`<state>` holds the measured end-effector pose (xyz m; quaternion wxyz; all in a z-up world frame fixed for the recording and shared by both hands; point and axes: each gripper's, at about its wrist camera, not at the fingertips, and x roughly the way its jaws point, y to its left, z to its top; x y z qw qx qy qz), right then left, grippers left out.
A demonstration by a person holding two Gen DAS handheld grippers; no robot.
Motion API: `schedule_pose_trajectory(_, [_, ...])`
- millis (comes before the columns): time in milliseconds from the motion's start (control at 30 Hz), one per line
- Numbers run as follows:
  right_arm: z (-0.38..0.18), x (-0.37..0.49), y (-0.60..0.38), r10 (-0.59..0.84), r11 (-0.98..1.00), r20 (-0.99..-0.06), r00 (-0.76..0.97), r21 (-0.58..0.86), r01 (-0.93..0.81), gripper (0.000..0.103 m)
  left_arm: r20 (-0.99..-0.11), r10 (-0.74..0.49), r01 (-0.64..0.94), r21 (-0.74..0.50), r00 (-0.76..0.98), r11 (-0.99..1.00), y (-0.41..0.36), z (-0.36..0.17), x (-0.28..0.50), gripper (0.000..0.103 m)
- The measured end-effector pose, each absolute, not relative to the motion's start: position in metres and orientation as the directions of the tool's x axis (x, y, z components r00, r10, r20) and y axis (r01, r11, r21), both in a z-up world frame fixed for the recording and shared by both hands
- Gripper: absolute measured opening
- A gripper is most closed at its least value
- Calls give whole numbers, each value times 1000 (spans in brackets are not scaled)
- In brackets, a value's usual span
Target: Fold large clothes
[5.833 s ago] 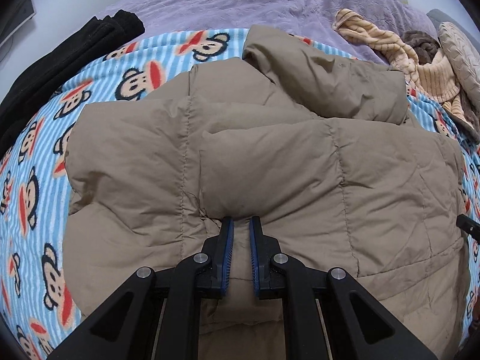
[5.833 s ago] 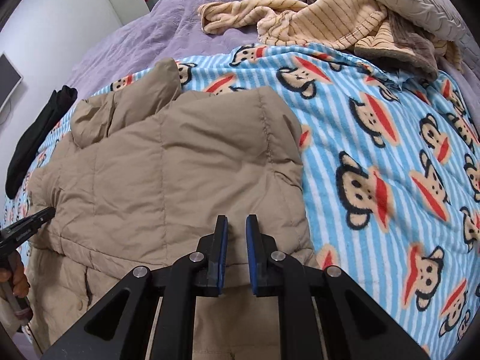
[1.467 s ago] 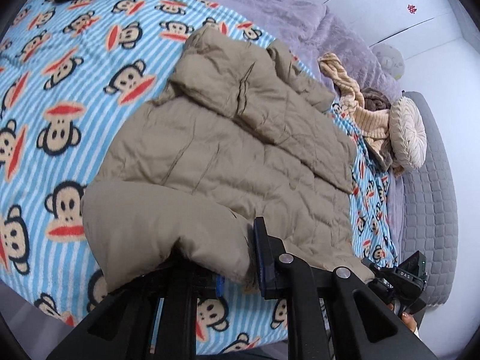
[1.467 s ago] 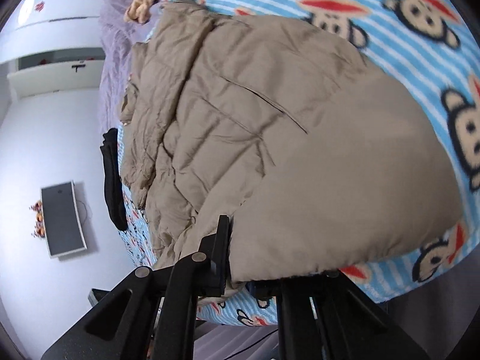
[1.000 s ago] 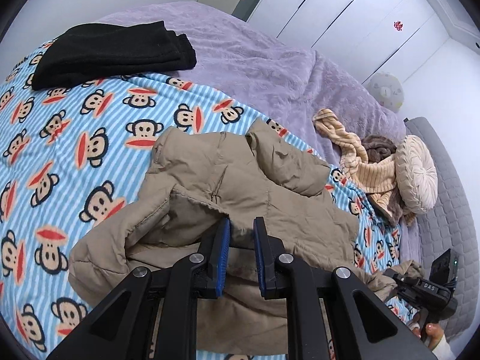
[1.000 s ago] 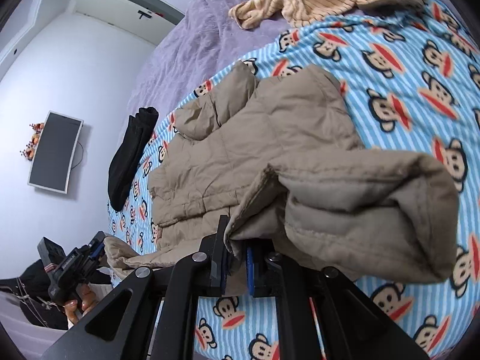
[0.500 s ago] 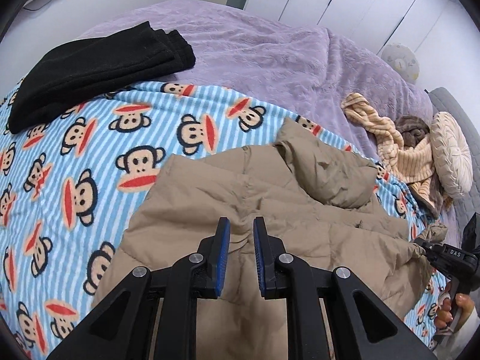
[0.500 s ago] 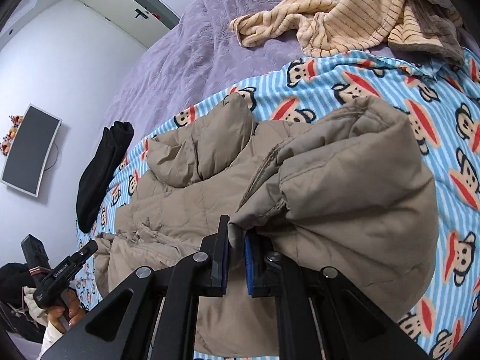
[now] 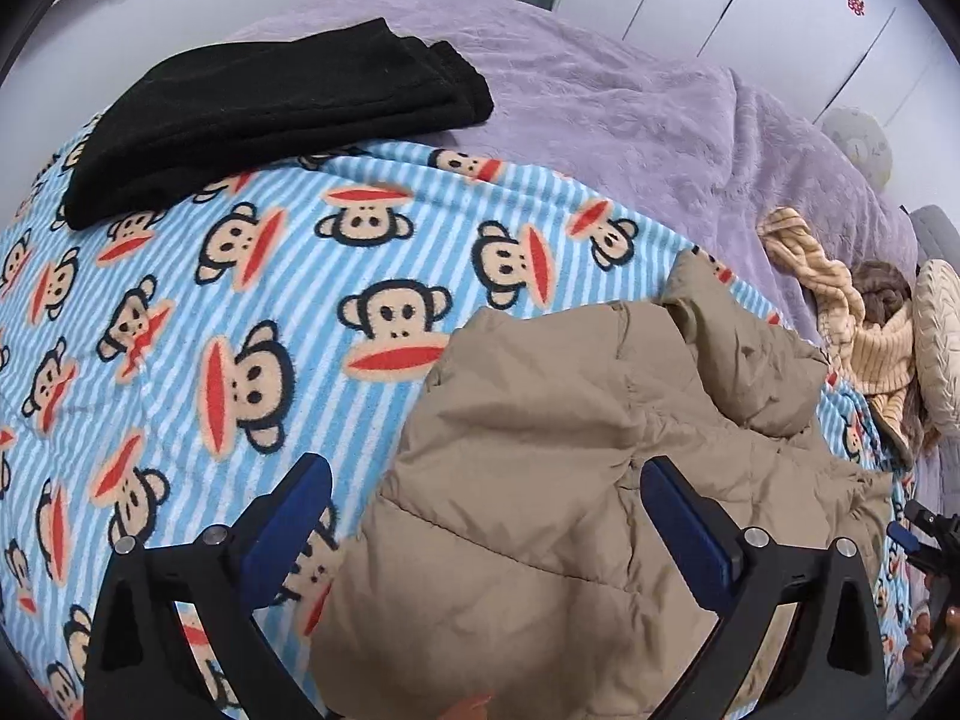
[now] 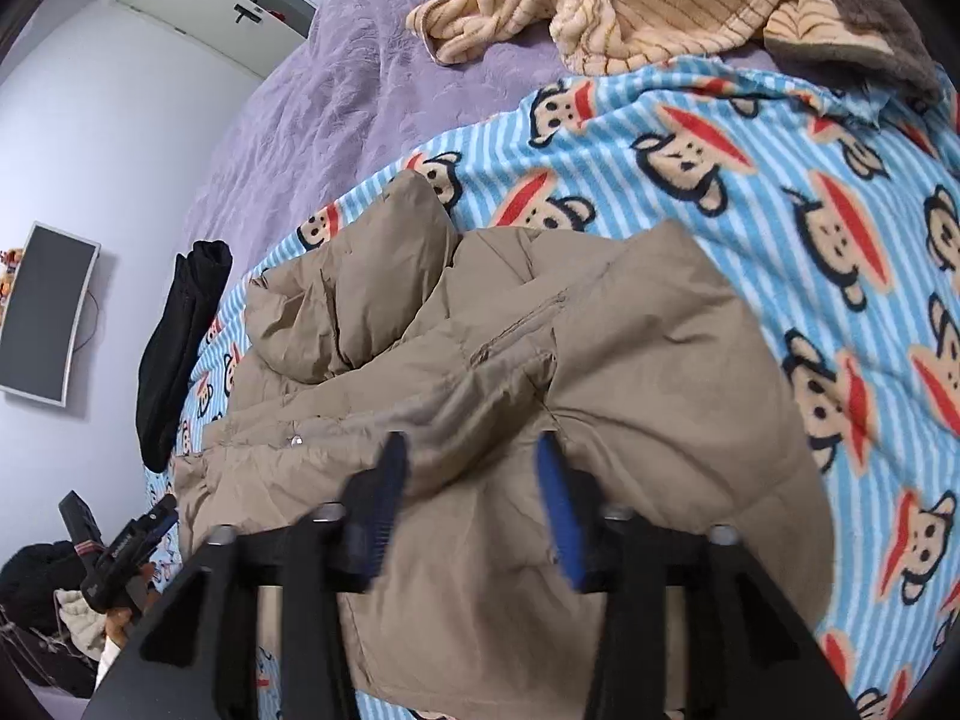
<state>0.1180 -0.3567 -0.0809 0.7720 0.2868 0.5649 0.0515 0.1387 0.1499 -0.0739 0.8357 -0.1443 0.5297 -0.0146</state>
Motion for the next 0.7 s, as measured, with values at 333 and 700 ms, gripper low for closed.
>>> schedule_pose_trajectory(333, [-86,113,-404,192,897,-899,393,324,301,81,-902,-361,-109,-394,237,913,144,-140,170,74])
schedule_pose_trajectory(700, [-95,120,-382,168,954,-913,371,245,174,15,-822,-288,-20,-342,491,940,131,-59,158,16])
